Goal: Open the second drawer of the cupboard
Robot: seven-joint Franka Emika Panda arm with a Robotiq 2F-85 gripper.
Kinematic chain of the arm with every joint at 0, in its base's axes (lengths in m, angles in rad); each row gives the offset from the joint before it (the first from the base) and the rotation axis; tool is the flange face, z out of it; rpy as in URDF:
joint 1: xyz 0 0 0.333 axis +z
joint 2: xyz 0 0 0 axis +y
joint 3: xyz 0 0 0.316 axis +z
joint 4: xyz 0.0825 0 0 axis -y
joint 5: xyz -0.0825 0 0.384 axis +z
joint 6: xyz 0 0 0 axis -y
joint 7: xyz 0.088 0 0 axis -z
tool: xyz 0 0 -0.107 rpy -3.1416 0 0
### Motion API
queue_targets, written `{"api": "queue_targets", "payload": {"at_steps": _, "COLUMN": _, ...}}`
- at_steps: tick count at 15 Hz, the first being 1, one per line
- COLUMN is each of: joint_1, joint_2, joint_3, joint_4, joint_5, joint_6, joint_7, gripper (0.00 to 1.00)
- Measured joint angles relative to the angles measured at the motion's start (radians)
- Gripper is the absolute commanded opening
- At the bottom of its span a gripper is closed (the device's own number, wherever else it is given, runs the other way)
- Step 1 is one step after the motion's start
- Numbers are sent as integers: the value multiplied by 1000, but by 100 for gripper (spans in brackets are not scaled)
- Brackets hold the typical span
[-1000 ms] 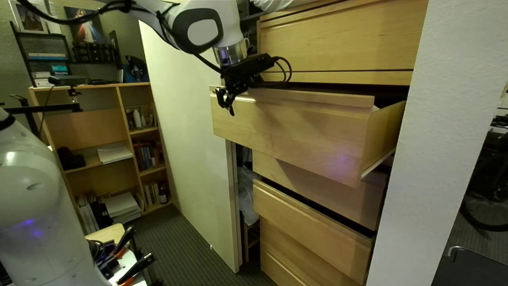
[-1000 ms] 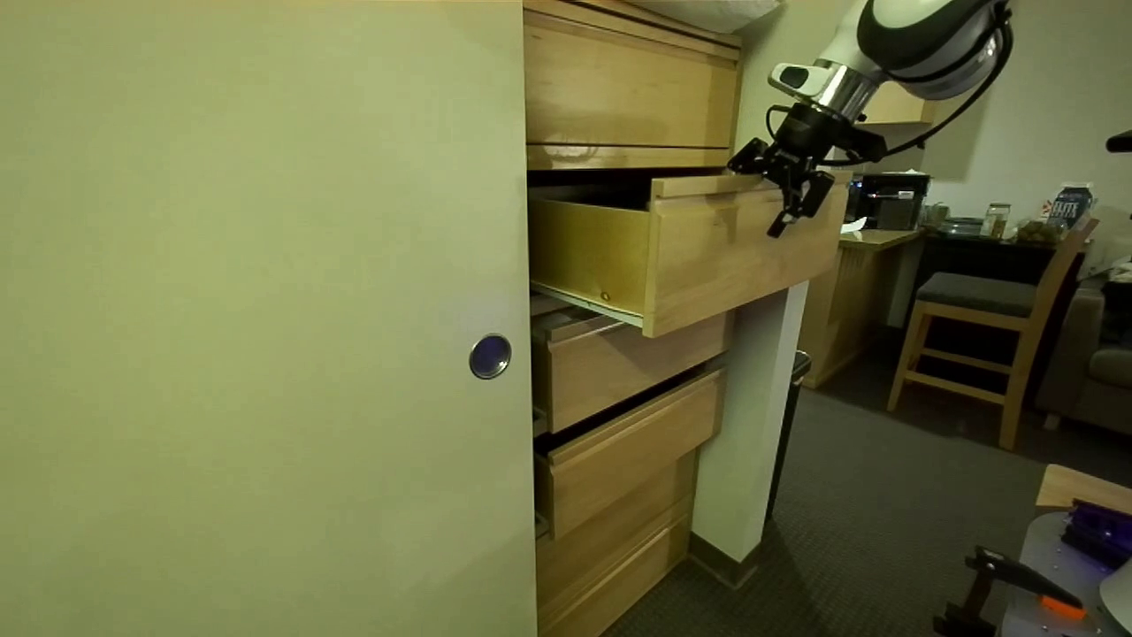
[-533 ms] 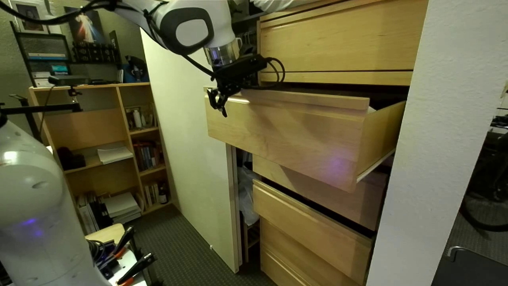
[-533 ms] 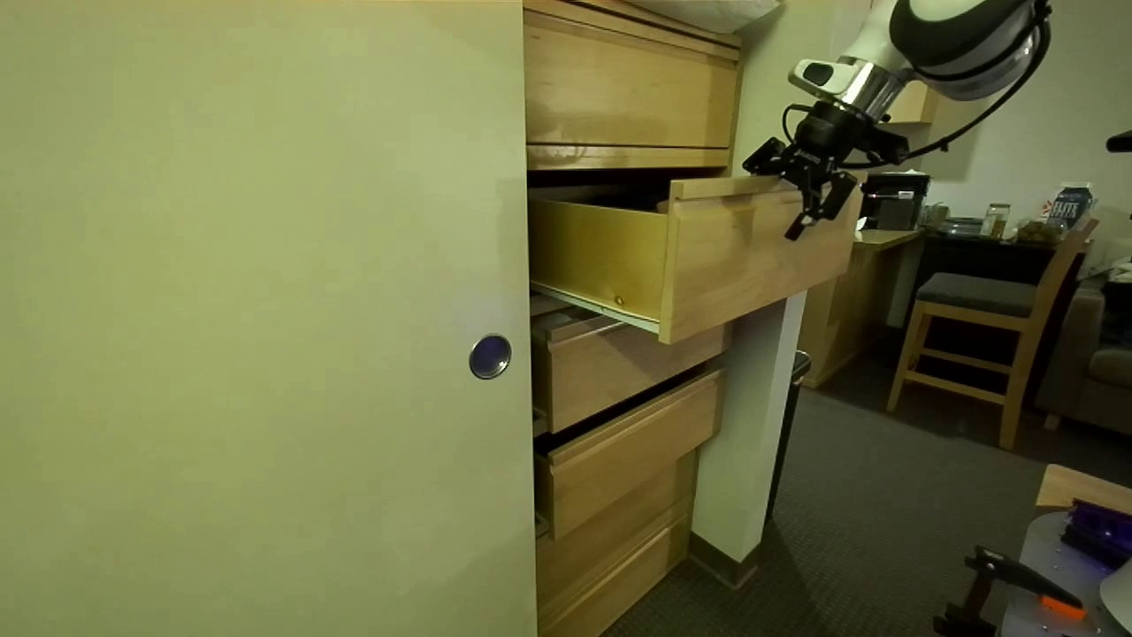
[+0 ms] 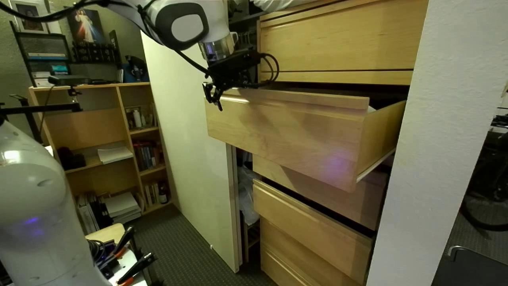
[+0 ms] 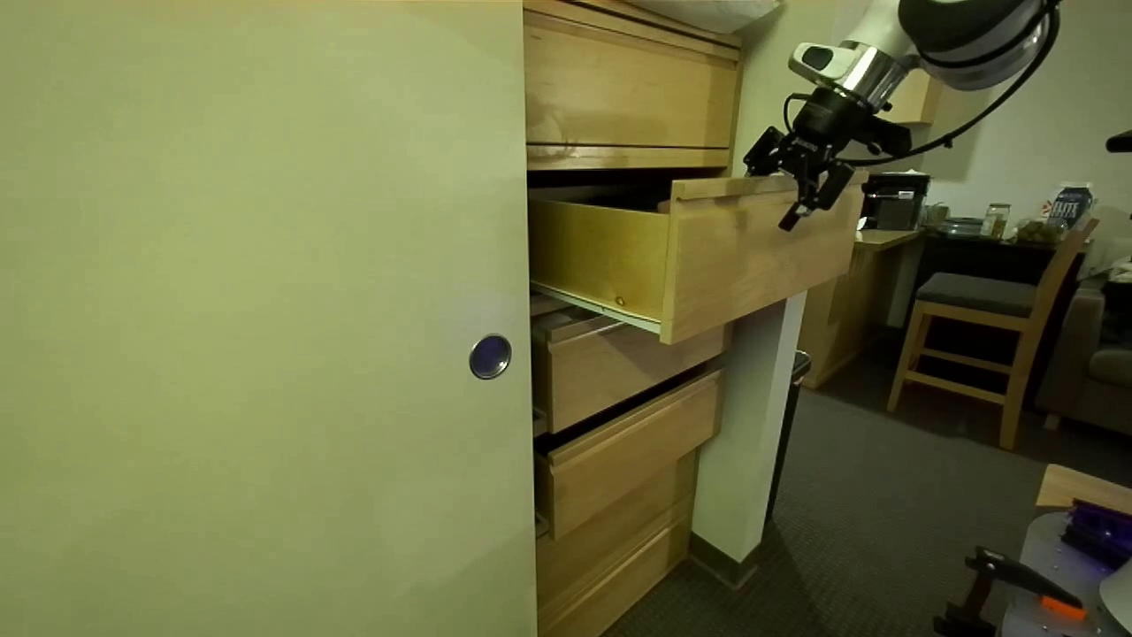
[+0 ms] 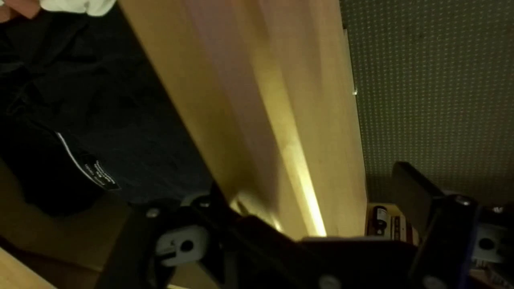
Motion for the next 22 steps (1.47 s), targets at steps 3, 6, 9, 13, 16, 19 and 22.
{"api": "queue_targets", "payload": {"at_steps": 3, "joint_1": 16, "joint_2": -19, "joint_3": 0, "joint_4": 16, "joint_5": 14, "joint_6": 2, "joint_7": 66, "gripper": 100}}
{"api": "queue_targets", "payload": {"at_steps": 6, "joint_1": 20, "joint_2": -43, "joint_3": 0, "joint_4": 34, "joint_5": 20, "joint_6": 2, "joint_7": 130, "gripper": 100}}
{"api": "queue_targets", "payload": {"at_steps": 9, "joint_1": 20, "joint_2": -74, "joint_3": -6, "joint_4": 43, "joint_5": 20, "joint_6": 2, "joint_7": 197, "gripper": 100}}
{"api": "queue_targets", "payload": {"at_steps": 13, "joint_1": 19, "joint_2": -121, "joint_3": -29, "joint_4": 43, "joint_5": 20, "joint_6": -26, "joint_7": 281, "gripper": 100}}
{"api": "queue_targets", "payload": {"at_steps": 16, "joint_1": 7, "joint_2": -158, "joint_3": -42, "joint_4": 38, "joint_5": 16, "joint_6": -110, "joint_7": 355, "gripper": 100}}
{"api": "queue_targets", "payload": {"at_steps": 19, "joint_1": -20, "joint_2": -190, "joint_3": -38, "joint_4": 24, "joint_5": -5, "joint_6": -202, "joint_7": 450, "gripper": 100}}
{"api": "queue_targets", "payload": {"at_steps": 22, "joint_1": -48, "joint_2": -216, "joint_3": -30, "joint_4": 4, "joint_5": -41, "joint_6": -256, "joint_7": 548, "gripper": 100}}
